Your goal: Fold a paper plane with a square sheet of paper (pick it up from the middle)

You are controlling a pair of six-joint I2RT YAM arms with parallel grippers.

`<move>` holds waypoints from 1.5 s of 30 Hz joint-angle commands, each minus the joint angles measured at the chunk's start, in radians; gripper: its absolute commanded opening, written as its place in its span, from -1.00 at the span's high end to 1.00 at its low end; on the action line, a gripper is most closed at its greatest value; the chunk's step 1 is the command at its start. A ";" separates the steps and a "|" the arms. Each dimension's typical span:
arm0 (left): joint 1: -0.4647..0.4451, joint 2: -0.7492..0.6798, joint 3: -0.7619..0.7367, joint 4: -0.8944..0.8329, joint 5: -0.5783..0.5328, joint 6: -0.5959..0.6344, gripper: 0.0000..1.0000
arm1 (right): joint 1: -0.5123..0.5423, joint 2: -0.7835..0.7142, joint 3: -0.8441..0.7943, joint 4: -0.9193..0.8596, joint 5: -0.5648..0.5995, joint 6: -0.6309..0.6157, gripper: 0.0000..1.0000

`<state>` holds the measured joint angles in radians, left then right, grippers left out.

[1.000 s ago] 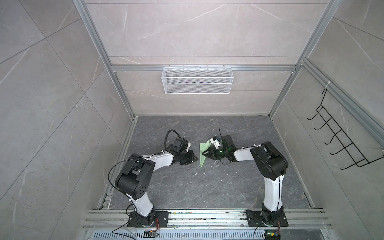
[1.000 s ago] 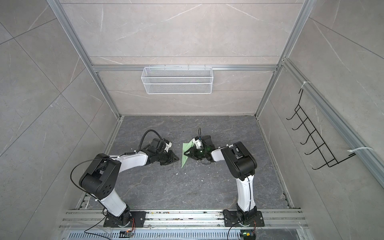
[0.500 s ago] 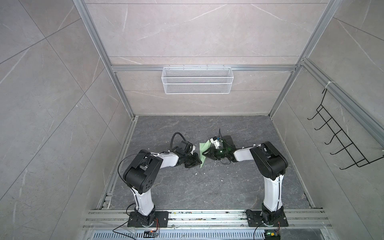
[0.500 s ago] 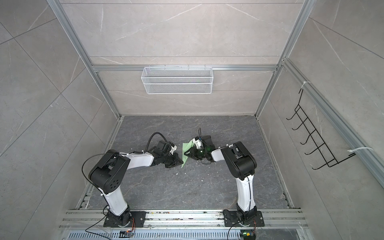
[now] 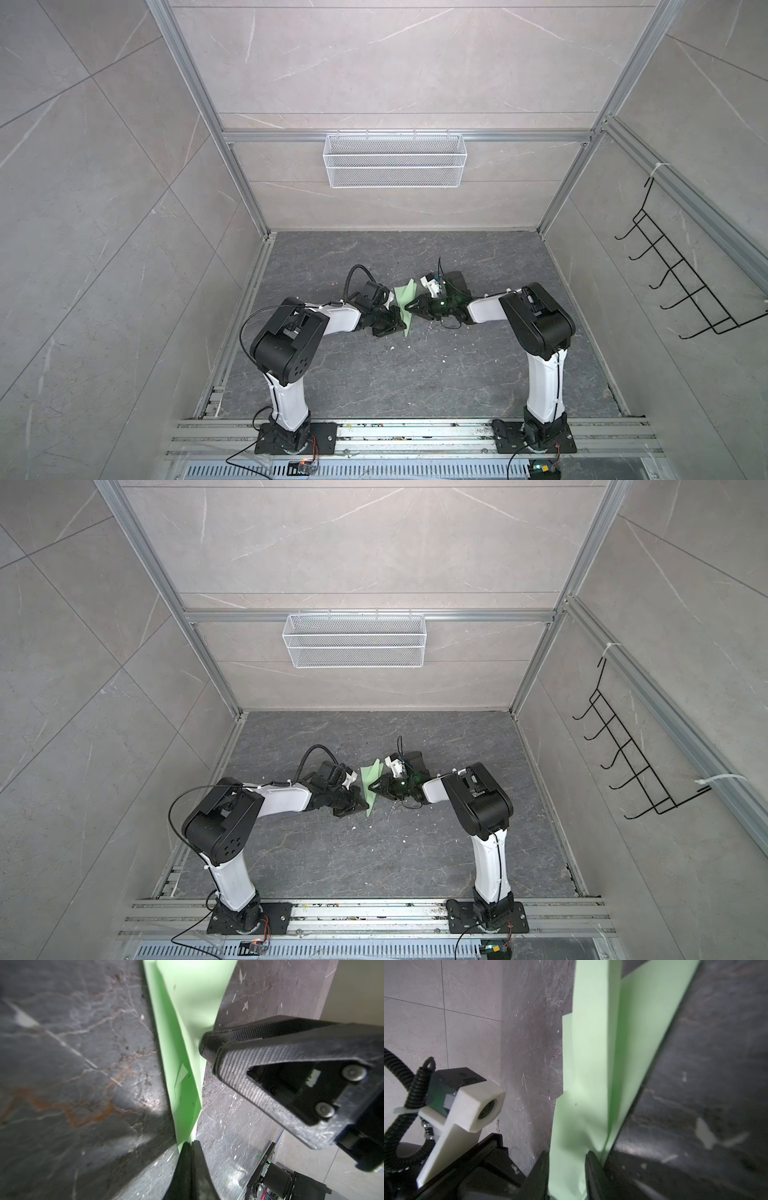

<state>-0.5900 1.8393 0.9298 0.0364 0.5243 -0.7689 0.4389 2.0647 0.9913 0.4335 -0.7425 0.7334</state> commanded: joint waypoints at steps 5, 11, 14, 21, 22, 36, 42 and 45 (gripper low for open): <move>-0.014 0.007 0.046 -0.067 -0.020 0.034 1.00 | 0.002 0.000 -0.049 -0.030 0.059 0.020 0.29; -0.013 0.013 0.052 -0.074 -0.022 0.044 1.00 | 0.004 -0.099 -0.050 -0.065 -0.011 -0.020 0.25; -0.014 0.020 0.055 -0.074 -0.018 0.047 1.00 | 0.012 -0.116 -0.068 -0.070 -0.043 -0.034 0.28; -0.016 0.031 0.066 -0.081 -0.009 0.051 1.00 | 0.030 -0.097 -0.077 -0.083 -0.057 -0.046 0.32; -0.016 0.032 0.067 -0.083 -0.008 0.053 1.00 | 0.032 -0.095 -0.083 -0.078 -0.059 -0.044 0.31; -0.022 0.055 0.080 -0.102 0.010 0.051 1.00 | 0.035 -0.046 -0.123 -0.104 -0.005 -0.042 0.36; -0.029 0.062 0.089 -0.105 0.020 0.048 1.00 | 0.035 -0.044 -0.185 -0.033 0.054 0.025 0.40; -0.031 0.069 0.093 -0.105 0.028 0.045 1.00 | 0.036 -0.044 -0.213 0.008 0.074 0.061 0.41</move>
<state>-0.6098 1.8900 0.9977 -0.0422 0.5217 -0.7406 0.4694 1.9831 0.8341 0.4923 -0.7635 0.7490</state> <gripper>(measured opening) 0.045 0.295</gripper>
